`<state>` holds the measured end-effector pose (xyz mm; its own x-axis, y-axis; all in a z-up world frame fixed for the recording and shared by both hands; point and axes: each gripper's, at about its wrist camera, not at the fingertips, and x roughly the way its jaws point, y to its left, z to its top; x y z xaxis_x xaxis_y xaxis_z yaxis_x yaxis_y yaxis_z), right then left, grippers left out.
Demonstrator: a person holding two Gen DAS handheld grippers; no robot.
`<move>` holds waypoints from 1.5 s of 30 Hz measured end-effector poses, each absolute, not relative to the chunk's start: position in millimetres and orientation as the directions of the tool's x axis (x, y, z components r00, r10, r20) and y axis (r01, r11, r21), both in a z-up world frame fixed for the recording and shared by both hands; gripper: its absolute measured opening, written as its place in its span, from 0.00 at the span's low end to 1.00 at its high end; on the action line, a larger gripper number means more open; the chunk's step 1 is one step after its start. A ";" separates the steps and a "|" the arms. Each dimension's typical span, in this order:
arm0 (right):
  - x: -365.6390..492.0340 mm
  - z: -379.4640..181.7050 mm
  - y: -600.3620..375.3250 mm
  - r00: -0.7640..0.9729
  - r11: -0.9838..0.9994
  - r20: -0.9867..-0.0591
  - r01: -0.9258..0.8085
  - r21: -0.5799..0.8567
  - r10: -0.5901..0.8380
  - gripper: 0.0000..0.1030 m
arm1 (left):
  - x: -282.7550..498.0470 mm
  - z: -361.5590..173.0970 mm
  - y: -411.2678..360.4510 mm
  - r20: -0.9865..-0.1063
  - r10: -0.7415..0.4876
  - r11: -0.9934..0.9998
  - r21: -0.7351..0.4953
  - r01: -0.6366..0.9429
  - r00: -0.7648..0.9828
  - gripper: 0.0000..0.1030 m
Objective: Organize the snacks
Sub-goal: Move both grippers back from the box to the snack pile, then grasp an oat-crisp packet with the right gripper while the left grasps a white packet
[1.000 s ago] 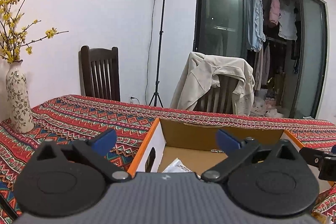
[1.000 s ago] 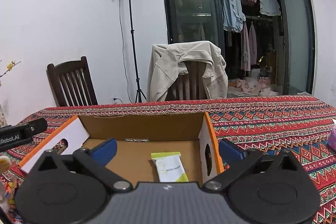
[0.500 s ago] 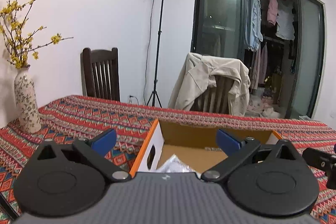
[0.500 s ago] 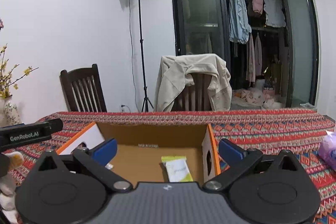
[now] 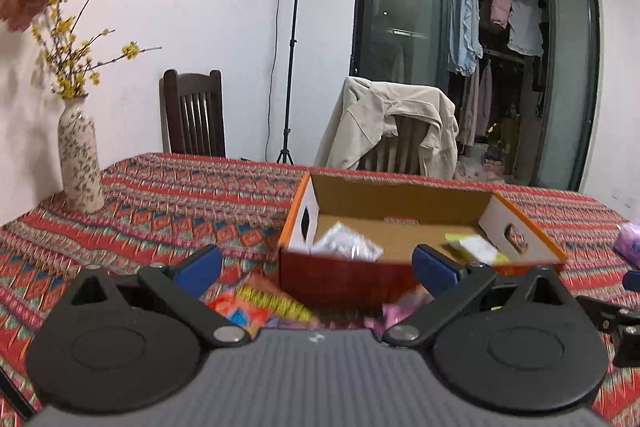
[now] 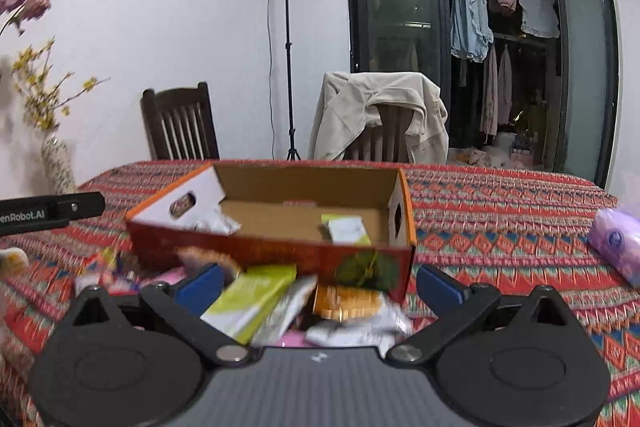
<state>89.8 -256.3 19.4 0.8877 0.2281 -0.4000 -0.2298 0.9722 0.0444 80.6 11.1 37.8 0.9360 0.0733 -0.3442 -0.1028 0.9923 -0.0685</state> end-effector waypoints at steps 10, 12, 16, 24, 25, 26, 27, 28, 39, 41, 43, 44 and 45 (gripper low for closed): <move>36.6 -8.5 -254.8 0.858 0.960 -0.436 -0.271 0.066 0.272 1.00 | 20.9 5.4 23.0 -0.376 0.050 0.991 -0.095 -0.092 0.925 1.00; 31.4 -14.3 -253.3 0.847 0.961 -0.458 -0.268 0.073 0.271 1.00 | 13.7 0.6 23.6 -0.388 0.049 0.992 -0.090 -0.091 0.920 1.00; 23.8 -22.6 -245.7 0.827 0.955 -0.485 -0.289 0.067 0.285 1.00 | 5.7 -7.3 24.1 -0.409 0.038 0.993 -0.088 -0.081 0.912 1.00; 17.4 -33.9 -229.8 0.787 0.942 -0.536 -0.331 0.053 0.307 0.81 | 4.8 -14.8 17.5 -0.430 0.012 0.994 -0.089 -0.056 0.903 1.00; 17.2 -34.9 -228.2 0.781 0.940 -0.542 -0.338 0.051 0.310 0.80 | 4.8 -15.1 16.6 -0.431 0.008 0.995 -0.089 -0.052 0.902 1.00; 16.7 -36.2 -226.1 0.775 0.938 -0.549 -0.344 0.048 0.312 0.77 | 4.9 -15.6 16.0 -0.433 0.005 0.995 -0.090 -0.049 0.901 1.00; 17.1 -37.2 -224.9 0.771 0.937 -0.555 -0.347 0.045 0.313 0.73 | 5.6 -16.1 15.4 -0.437 0.003 0.995 -0.090 -0.047 0.900 1.00; 17.5 -38.5 -223.6 0.767 0.936 -0.562 -0.349 0.042 0.310 0.72 | 6.1 -16.6 15.1 -0.439 0.001 0.995 -0.091 -0.046 0.898 1.00; 17.6 -41.8 -226.9 0.771 0.937 -0.558 -0.348 0.038 0.309 0.47 | 12.2 -22.9 -3.8 -0.460 -0.078 0.994 -0.101 0.035 0.885 1.00; 18.7 -40.5 -229.9 0.779 0.939 -0.545 -0.341 0.045 0.310 0.46 | 13.3 -24.7 -9.0 -0.463 -0.095 0.994 -0.098 0.056 0.881 1.00; 20.1 -40.6 -232.8 0.786 0.941 -0.535 -0.335 0.054 0.310 0.46 | 14.4 -25.3 -13.2 -0.464 -0.109 0.993 -0.097 0.072 0.879 1.00; 20.9 -40.9 -233.9 0.788 0.942 -0.532 -0.331 0.056 0.309 0.46 | 14.3 -25.6 -15.7 -0.463 -0.114 0.992 -0.097 0.078 0.879 1.00; 21.6 -41.0 -234.9 0.791 0.943 -0.529 -0.328 0.058 0.308 0.46 | 14.7 -25.4 -18.2 -0.462 -0.120 0.992 -0.094 0.086 0.879 1.00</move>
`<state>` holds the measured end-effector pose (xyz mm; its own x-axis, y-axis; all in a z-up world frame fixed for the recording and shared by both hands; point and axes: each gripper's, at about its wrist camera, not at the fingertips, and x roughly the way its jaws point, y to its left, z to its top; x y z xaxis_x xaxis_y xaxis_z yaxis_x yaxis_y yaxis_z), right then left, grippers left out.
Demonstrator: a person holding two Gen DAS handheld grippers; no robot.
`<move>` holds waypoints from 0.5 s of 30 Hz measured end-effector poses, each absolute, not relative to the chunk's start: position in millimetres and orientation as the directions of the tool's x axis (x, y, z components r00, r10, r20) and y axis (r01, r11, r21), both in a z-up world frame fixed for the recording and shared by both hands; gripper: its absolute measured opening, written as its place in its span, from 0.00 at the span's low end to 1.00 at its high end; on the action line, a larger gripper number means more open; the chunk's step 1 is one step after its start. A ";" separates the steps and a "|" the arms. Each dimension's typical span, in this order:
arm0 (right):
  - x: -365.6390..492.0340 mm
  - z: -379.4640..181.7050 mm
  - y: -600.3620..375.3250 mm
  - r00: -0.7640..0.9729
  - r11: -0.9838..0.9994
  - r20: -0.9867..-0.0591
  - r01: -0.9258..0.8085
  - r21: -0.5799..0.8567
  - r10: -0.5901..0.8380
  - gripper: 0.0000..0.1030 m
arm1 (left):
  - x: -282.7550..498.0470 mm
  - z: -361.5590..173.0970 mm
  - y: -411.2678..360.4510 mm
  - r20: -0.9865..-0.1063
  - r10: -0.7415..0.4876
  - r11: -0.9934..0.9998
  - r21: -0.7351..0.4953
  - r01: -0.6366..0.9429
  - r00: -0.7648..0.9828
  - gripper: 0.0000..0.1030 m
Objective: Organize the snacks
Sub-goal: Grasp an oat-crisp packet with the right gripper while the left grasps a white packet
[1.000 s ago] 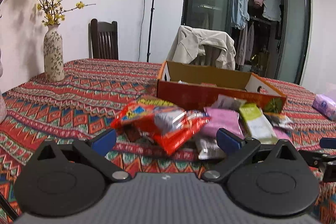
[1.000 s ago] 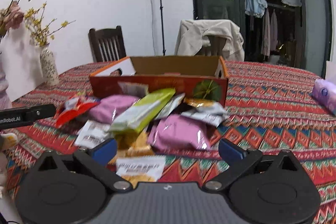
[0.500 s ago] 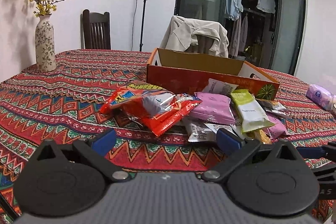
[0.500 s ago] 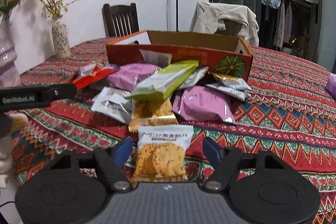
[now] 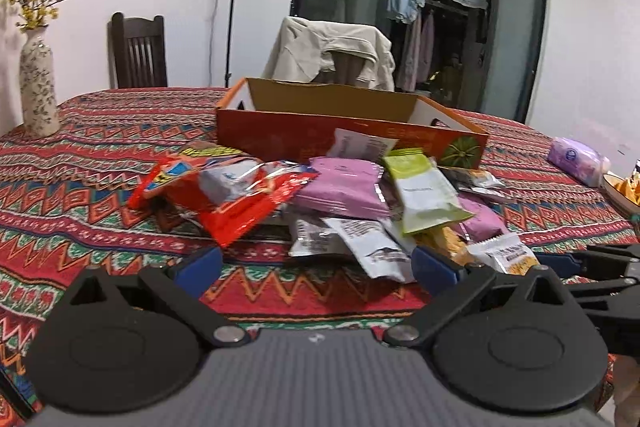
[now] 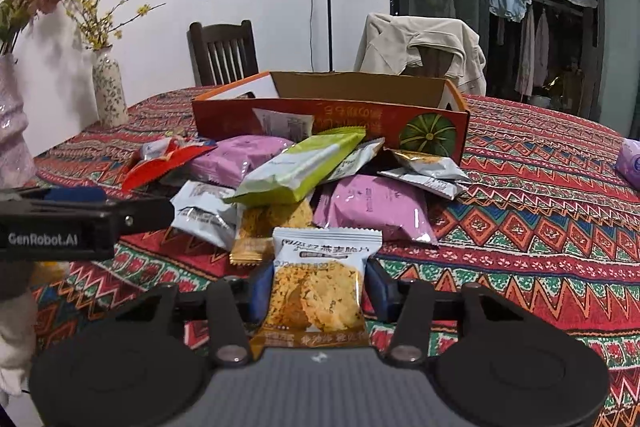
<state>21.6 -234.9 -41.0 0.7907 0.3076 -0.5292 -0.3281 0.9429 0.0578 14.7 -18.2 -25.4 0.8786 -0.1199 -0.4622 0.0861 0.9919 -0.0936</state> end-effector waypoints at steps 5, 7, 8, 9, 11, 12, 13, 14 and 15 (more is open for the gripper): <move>23.1 -40.0 -239.5 0.804 0.945 -0.509 -0.320 0.065 0.307 0.46 | 22.3 -25.2 -26.9 -0.477 -0.164 0.986 -0.109 0.128 0.863 0.83; 23.5 -39.3 -241.1 0.810 0.947 -0.502 -0.316 0.065 0.304 0.46 | 29.3 -25.8 -29.7 -0.499 -0.178 0.983 -0.121 0.135 0.848 0.68; 23.8 -38.8 -242.2 0.812 0.947 -0.499 -0.313 0.064 0.302 0.46 | 33.9 -26.2 -31.1 -0.512 -0.183 0.982 -0.131 0.134 0.839 0.65; 23.8 -38.6 -243.1 0.814 0.948 -0.497 -0.311 0.063 0.300 0.46 | 38.7 -26.6 -31.7 -0.525 -0.189 0.981 -0.144 0.133 0.830 0.59; 24.1 -37.7 -245.0 0.819 0.950 -0.491 -0.307 0.061 0.296 0.46 | 47.1 -27.7 -32.0 -0.545 -0.207 0.976 -0.174 0.131 0.812 0.55; 24.2 -37.2 -245.8 0.823 0.951 -0.488 -0.304 0.058 0.293 0.46 | 51.2 -27.8 -32.4 -0.554 -0.213 0.974 -0.189 0.128 0.805 0.55; 24.4 -36.6 -246.9 0.826 0.952 -0.484 -0.300 0.056 0.289 0.46 | 54.0 -27.7 -32.7 -0.558 -0.213 0.973 -0.200 0.120 0.802 0.55; 24.9 -36.2 -247.9 0.828 0.953 -0.481 -0.298 0.057 0.288 0.46 | 55.7 -27.1 -33.5 -0.559 -0.215 0.971 -0.207 0.116 0.801 0.55; 25.4 -35.9 -249.3 0.830 0.954 -0.479 -0.295 0.058 0.286 0.46 | 57.6 -26.5 -34.6 -0.558 -0.213 0.971 -0.209 0.112 0.802 0.53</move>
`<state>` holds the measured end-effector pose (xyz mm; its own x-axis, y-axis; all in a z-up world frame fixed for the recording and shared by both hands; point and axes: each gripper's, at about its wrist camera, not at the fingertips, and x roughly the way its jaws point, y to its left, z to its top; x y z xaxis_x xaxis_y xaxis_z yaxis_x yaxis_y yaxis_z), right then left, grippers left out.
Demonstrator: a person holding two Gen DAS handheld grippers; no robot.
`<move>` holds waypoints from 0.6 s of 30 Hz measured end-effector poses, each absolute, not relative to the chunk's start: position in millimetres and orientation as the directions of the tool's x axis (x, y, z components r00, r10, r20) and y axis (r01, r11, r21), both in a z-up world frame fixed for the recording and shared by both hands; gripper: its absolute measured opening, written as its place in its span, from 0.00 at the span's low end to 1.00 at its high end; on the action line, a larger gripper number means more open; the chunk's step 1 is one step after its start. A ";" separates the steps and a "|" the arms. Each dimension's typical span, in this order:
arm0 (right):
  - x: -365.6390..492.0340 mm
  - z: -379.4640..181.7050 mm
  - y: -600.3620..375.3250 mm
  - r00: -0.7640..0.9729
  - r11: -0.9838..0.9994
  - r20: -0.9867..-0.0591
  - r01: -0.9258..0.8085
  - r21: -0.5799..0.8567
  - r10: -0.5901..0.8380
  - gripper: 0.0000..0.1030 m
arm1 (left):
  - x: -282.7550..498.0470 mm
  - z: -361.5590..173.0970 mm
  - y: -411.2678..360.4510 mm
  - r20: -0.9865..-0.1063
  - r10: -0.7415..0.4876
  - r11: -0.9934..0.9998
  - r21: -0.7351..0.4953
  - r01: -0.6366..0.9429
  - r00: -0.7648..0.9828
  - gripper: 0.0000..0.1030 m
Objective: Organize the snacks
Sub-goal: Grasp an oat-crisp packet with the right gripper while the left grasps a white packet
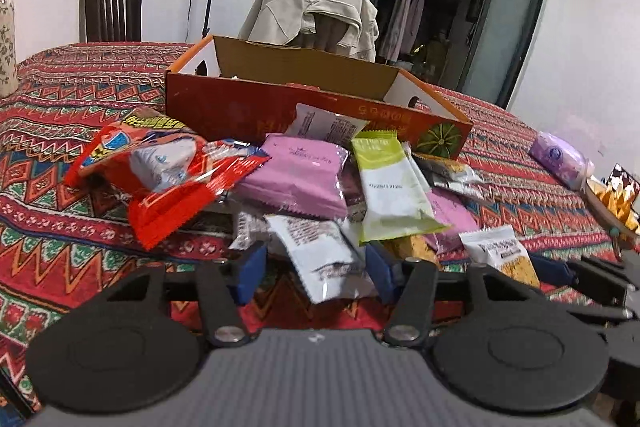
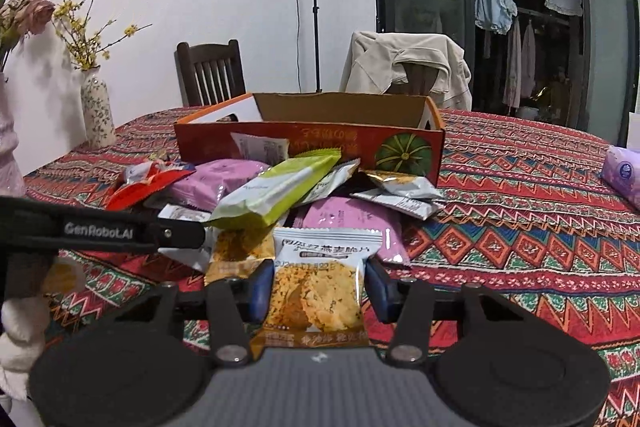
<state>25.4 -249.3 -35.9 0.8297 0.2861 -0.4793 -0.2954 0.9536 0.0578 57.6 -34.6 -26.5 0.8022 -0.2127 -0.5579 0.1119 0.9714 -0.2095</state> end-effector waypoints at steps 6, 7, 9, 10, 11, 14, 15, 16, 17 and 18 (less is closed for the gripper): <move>27.7 -37.5 -253.1 0.830 0.953 -0.475 -0.294 0.069 0.290 0.46 | 62.2 -28.3 -42.2 -0.567 -0.174 0.980 -0.182 0.083 0.805 0.41; 27.7 -38.1 -252.9 0.830 0.953 -0.475 -0.296 0.070 0.293 0.46 | 61.8 -28.4 -43.3 -0.566 -0.170 0.981 -0.177 0.082 0.807 0.39; 28.1 -38.7 -252.4 0.828 0.951 -0.475 -0.301 0.073 0.299 0.46 | 60.3 -28.9 -45.6 -0.567 -0.161 0.983 -0.166 0.079 0.808 0.35; 28.1 -38.9 -251.9 0.827 0.950 -0.474 -0.304 0.075 0.302 0.46 | 59.1 -28.9 -46.5 -0.564 -0.161 0.983 -0.162 0.082 0.810 0.33; 27.8 -39.1 -251.6 0.826 0.949 -0.474 -0.306 0.077 0.305 0.46 | 57.5 -28.4 -47.8 -0.560 -0.157 0.984 -0.155 0.084 0.814 0.31; 27.3 -39.9 -251.3 0.823 0.946 -0.473 -0.313 0.081 0.313 0.46 | 52.6 -25.8 -49.9 -0.542 -0.158 0.986 -0.135 0.099 0.825 0.19; 27.2 -40.1 -251.5 0.823 0.946 -0.473 -0.313 0.083 0.314 0.46 | 51.5 -24.6 -50.0 -0.538 -0.155 0.987 -0.129 0.101 0.829 0.18; 27.1 -40.0 -251.7 0.823 0.946 -0.473 -0.313 0.085 0.315 0.46 | 49.7 -23.5 -50.3 -0.532 -0.152 0.987 -0.120 0.103 0.833 0.17; 26.7 -39.8 -252.0 0.823 0.946 -0.472 -0.313 0.086 0.316 0.46 | 48.6 -22.4 -50.2 -0.528 -0.149 0.988 -0.114 0.104 0.836 0.16; 26.1 -39.6 -252.1 0.824 0.946 -0.471 -0.314 0.087 0.316 0.46 | 47.7 -21.3 -50.4 -0.524 -0.147 0.988 -0.109 0.106 0.839 0.15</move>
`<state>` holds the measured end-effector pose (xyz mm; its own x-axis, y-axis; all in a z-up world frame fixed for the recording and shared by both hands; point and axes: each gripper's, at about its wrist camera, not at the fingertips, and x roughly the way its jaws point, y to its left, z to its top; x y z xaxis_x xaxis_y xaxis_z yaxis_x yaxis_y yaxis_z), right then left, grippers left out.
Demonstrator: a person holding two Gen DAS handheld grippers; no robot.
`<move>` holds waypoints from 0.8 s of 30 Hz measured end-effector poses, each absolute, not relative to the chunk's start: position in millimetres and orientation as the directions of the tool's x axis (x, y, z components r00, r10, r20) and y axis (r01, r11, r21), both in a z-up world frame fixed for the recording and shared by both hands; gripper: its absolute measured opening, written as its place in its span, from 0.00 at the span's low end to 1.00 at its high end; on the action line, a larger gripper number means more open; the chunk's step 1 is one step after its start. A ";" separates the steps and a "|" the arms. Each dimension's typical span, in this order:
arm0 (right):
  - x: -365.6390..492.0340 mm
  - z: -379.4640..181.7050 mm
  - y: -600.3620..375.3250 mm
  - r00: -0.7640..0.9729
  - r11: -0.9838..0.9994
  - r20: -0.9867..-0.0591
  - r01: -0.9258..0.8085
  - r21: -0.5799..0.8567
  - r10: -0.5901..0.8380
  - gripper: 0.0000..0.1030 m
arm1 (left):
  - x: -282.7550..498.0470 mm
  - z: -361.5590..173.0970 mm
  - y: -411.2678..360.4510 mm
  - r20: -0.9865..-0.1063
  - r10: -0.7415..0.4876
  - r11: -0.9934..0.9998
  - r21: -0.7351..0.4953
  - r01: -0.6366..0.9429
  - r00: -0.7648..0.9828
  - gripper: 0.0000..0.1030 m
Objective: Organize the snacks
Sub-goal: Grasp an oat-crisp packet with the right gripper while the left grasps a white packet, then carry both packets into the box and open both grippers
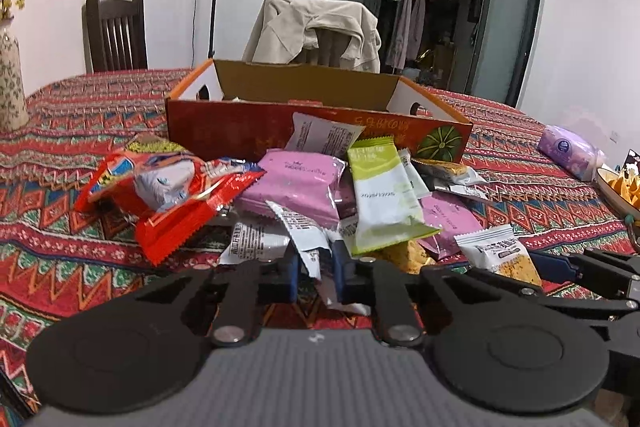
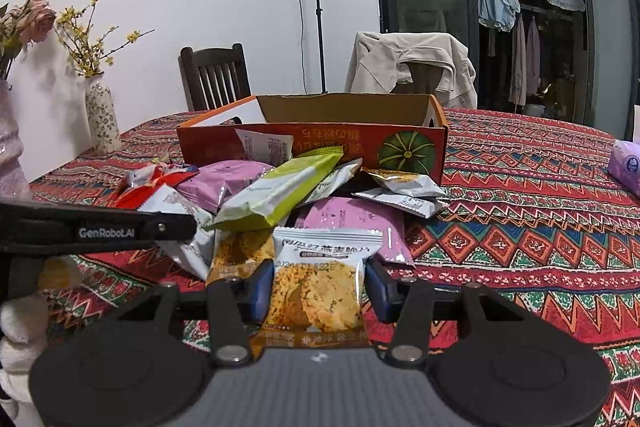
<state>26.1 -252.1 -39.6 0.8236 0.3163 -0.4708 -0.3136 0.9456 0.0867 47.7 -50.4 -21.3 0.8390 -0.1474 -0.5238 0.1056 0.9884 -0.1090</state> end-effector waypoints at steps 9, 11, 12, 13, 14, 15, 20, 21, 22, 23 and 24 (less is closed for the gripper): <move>20.8 -35.4 -250.3 0.829 0.945 -0.461 -0.317 0.080 0.317 0.46 | 27.4 -8.4 -46.2 -0.457 -0.131 0.991 -0.046 0.124 0.880 0.11; 19.3 -33.6 -249.5 0.831 0.946 -0.458 -0.316 0.076 0.315 0.46 | 22.2 -4.1 -44.6 -0.434 -0.121 0.992 -0.029 0.120 0.893 0.11; 18.6 -32.6 -249.2 0.833 0.946 -0.456 -0.315 0.074 0.313 0.46 | 20.0 -1.8 -44.1 -0.420 -0.114 0.993 -0.017 0.117 0.900 0.11; 18.2 -31.5 -248.9 0.835 0.947 -0.454 -0.314 0.071 0.311 0.46 | 18.5 0.4 -43.6 -0.407 -0.107 0.993 -0.005 0.115 0.907 0.11; 18.2 -29.9 -248.4 0.837 0.947 -0.451 -0.313 0.067 0.309 0.46 | 17.6 2.7 -43.1 -0.394 -0.102 0.994 0.006 0.113 0.914 0.11; 18.4 -28.1 -248.0 0.841 0.948 -0.446 -0.313 0.063 0.307 0.46 | 16.9 5.4 -42.9 -0.379 -0.095 0.994 0.018 0.110 0.921 0.11; 27.5 -10.0 -246.1 0.872 0.953 -0.394 -0.301 0.041 0.292 0.46 | 21.2 24.5 -44.4 -0.272 -0.063 0.994 0.066 0.084 0.960 0.11; 31.3 -4.6 -246.0 0.879 0.954 -0.379 -0.297 0.040 0.289 0.46 | 24.2 29.2 -44.8 -0.257 -0.060 0.995 0.066 0.079 0.965 0.11; 35.4 0.8 -245.9 0.887 0.956 -0.363 -0.292 0.039 0.286 0.46 | 27.9 33.8 -45.0 -0.243 -0.054 0.995 0.066 0.072 0.969 0.11; 39.5 6.4 -245.4 0.894 0.957 -0.346 -0.289 0.038 0.284 0.46 | 32.6 38.9 -45.2 -0.228 -0.050 0.996 0.064 0.066 0.972 0.11; 44.2 12.5 -244.5 0.901 0.957 -0.329 -0.287 0.034 0.282 0.46 | 37.4 43.8 -45.5 -0.216 -0.048 0.996 0.061 0.062 0.975 0.11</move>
<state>44.2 -244.5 12.5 0.9014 0.2816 -0.3290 -0.2867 0.9574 0.0341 37.4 -45.5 43.8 0.9753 -0.0479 -0.2156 0.0624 0.9962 0.0606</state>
